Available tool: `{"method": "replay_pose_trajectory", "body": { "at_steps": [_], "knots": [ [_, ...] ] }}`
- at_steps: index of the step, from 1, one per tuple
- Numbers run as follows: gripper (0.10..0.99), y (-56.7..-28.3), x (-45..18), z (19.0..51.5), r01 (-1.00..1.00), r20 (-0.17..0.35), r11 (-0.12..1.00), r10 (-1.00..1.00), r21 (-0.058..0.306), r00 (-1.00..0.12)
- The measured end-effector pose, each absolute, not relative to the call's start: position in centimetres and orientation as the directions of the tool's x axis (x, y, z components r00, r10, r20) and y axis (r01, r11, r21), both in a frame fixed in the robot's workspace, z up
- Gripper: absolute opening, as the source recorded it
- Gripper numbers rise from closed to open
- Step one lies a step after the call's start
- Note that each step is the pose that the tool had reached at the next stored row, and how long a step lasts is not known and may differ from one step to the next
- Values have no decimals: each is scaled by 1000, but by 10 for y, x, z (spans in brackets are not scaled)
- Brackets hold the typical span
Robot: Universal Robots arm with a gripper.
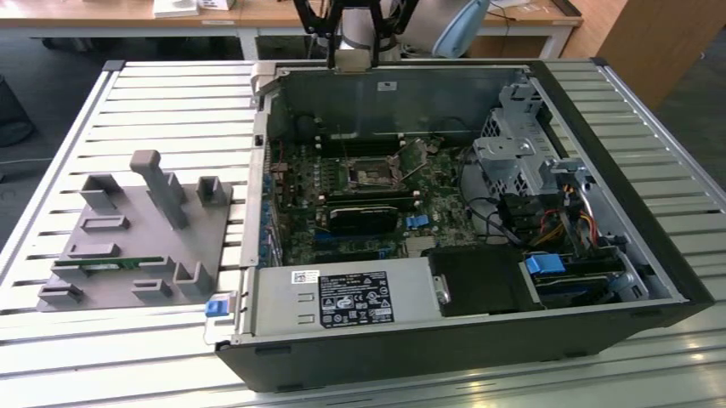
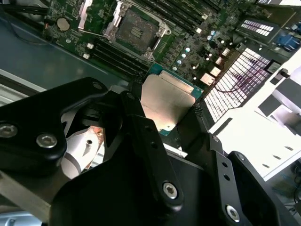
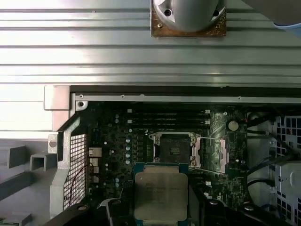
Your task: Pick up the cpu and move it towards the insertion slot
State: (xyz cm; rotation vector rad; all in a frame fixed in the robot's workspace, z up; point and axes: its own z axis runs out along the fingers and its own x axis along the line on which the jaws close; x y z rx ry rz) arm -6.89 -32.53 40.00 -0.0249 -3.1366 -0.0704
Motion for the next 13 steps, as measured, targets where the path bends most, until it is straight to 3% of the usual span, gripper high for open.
{"method": "replay_pose_trajectory", "body": {
  "at_steps": [13],
  "knots": [
    [545,-309,-37,397,16,4,999,16,45,-1000]
  ]
}}
